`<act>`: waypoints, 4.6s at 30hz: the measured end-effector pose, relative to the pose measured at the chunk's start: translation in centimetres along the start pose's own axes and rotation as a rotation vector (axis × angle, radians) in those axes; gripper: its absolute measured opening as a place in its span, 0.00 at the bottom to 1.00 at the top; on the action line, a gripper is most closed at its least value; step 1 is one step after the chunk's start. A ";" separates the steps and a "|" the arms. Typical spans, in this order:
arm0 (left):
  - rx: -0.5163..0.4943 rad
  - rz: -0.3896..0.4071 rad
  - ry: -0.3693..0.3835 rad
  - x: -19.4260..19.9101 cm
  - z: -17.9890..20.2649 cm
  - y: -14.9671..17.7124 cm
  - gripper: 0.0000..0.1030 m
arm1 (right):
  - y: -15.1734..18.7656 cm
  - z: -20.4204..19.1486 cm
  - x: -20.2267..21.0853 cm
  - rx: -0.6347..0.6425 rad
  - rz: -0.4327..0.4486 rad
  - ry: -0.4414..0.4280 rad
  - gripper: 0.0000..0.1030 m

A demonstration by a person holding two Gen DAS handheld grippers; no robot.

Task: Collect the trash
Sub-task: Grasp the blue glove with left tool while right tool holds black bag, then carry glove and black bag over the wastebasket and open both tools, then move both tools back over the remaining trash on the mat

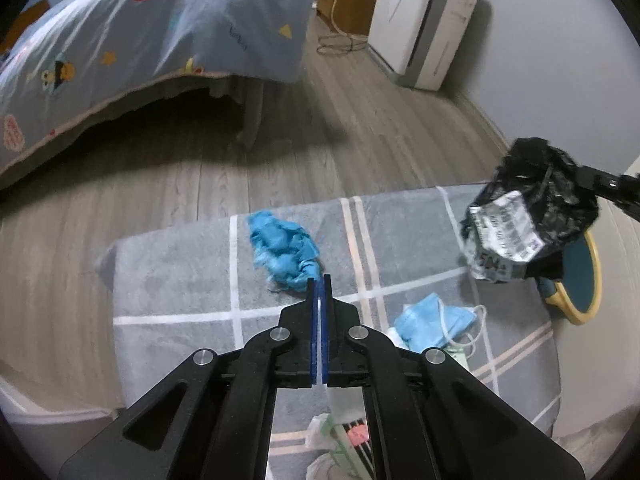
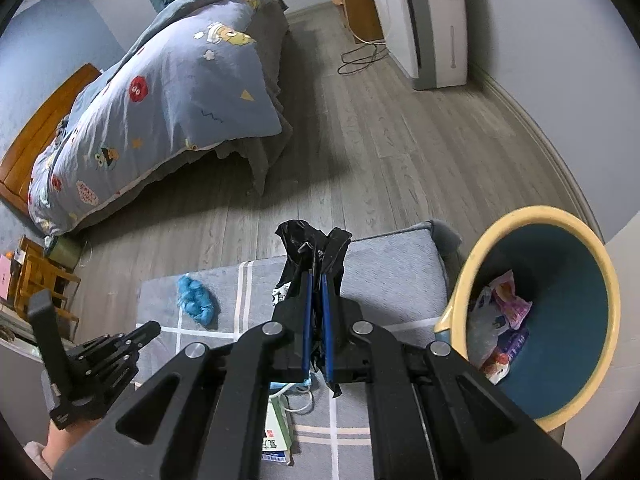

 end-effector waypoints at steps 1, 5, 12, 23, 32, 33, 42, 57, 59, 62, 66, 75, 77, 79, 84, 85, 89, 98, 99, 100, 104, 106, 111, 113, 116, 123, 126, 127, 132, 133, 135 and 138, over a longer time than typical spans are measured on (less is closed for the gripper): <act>-0.018 0.001 -0.040 -0.5 -0.1 -0.3 0.19 | 0.0 0.2 0.1 -0.009 0.000 -0.005 0.04; 0.000 0.008 -0.101 -2.3 -0.9 -1.1 0.69 | -0.2 0.6 0.0 0.009 -0.003 0.003 0.04; 0.069 -0.060 -0.165 -7.3 -3.2 -1.8 0.71 | -0.6 1.5 -0.6 0.013 -0.015 -0.013 0.04; 0.065 -0.054 -0.038 -8.9 -2.2 -2.4 0.29 | -1.1 1.5 -1.1 0.017 -0.017 -0.032 0.04; 0.005 0.025 -0.046 -6.3 0.3 -2.1 0.28 | -1.0 1.7 -0.2 0.021 -0.005 -0.033 0.04; -0.007 0.036 -0.046 -5.8 0.9 -2.2 0.28 | -0.9 1.8 0.1 0.022 0.000 -0.033 0.04; -0.164 0.130 0.032 -0.6 8.7 -2.4 0.28 | -0.3 4.5 3.8 -0.005 0.041 0.012 0.04; -0.453 0.169 0.188 3.7 24.1 2.1 0.28 | 2.2 11.9 11.5 -0.041 0.098 0.305 0.04; -0.464 0.151 0.214 3.5 25.8 2.7 0.28 | 2.6 13.0 11.9 -0.047 0.094 0.319 0.04; -0.481 0.105 0.245 2.5 28.2 3.7 0.28 | 3.2 14.4 12.1 -0.063 0.085 0.330 0.04; -0.515 0.068 0.250 1.2 30.7 5.0 0.28 | 4.1 16.4 11.6 -0.102 0.053 0.338 0.04; -0.545 0.044 0.246 -0.4 33.5 4.9 0.28 | 6.0 20.3 9.6 -0.178 -0.010 0.327 0.05; -0.554 0.040 0.245 -0.7 34.0 5.0 0.28 | 5.9 20.6 9.1 -0.186 -0.017 0.325 0.05; -0.572 0.036 0.231 -1.2 34.7 5.2 0.28 | 5.8 20.6 8.6 -0.185 -0.026 0.330 0.05; -0.566 0.027 0.229 -1.9 35.5 5.2 0.32 | 5.5 21.0 8.2 -0.201 -0.019 0.314 0.05; -0.551 0.027 0.235 -1.9 35.4 5.0 0.36 | 5.4 20.9 8.1 -0.196 -0.016 0.313 0.05; -0.529 0.040 0.244 -1.8 34.8 4.7 0.54 | 5.5 20.6 7.9 -0.173 -0.022 0.317 0.07; -0.497 0.079 0.220 -0.3 32.8 4.4 0.84 | 4.7 18.6 9.0 -0.134 -0.001 0.329 0.56; -0.493 0.087 0.207 0.1 32.4 4.3 0.87 | 4.6 18.4 9.1 -0.130 0.001 0.331 0.66; -0.490 0.094 0.200 0.4 32.2 4.2 0.87 | 4.6 18.0 9.4 -0.122 0.007 0.337 0.71; -0.476 0.116 0.196 2.2 30.5 4.1 0.89 | 4.6 16.8 10.5 -0.101 0.034 0.350 0.91; -0.467 0.132 0.189 3.4 29.2 4.1 0.91 | 4.8 15.9 10.9 -0.087 0.044 0.349 0.93; -0.427 0.155 0.170 5.8 25.2 4.0 0.93 | 5.0 12.7 11.6 -0.055 0.060 0.350 0.94; -0.407 0.166 0.147 6.6 22.9 3.8 0.93 | 5.0 11.1 11.7 -0.033 0.073 0.341 0.94; -0.370 0.181 0.103 7.7 19.4 3.3 0.93 | 5.1 8.5 11.7 0.001 0.081 0.312 0.94; -0.220 0.181 0.050 9.3 11.9 2.9 0.93 | 5.5 3.6 10.5 0.068 0.065 0.317 0.94; -0.157 0.185 0.044 10.0 8.9 3.1 0.93 | 5.9 1.8 9.7 0.073 0.050 0.289 0.94; -0.148 0.186 0.040 10.3 8.2 3.4 0.93 | 6.1 1.5 9.4 0.076 0.046 0.280 0.94; -0.100 0.195 0.018 10.9 4.6 3.9 0.94 | 7.1 -1.7 7.3 0.118 0.008 0.263 0.94; -0.089 0.199 0.015 11.0 4.0 3.9 0.94 | 7.3 -2.2 6.8 0.123 -0.001 0.256 0.94; -0.063 0.203 -0.002 11.0 2.4 3.9 0.94 | 7.8 -3.1 6.0 0.130 -0.014 0.238 0.94; -0.037 0.195 -0.034 10.5 0.6 3.9 0.94 | 8.6 -4.6 4.5 0.146 -0.030 0.213 0.94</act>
Point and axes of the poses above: each gripper's, at about its wrist camera, not at the fingertips, and x roughly against the way its jaws point, z to its right, y to its underside, the point moved 2 cm from there along -x, roughly the way its jaws point, and after that the axes turned 10 degrees about x, right-handed, at the moved point
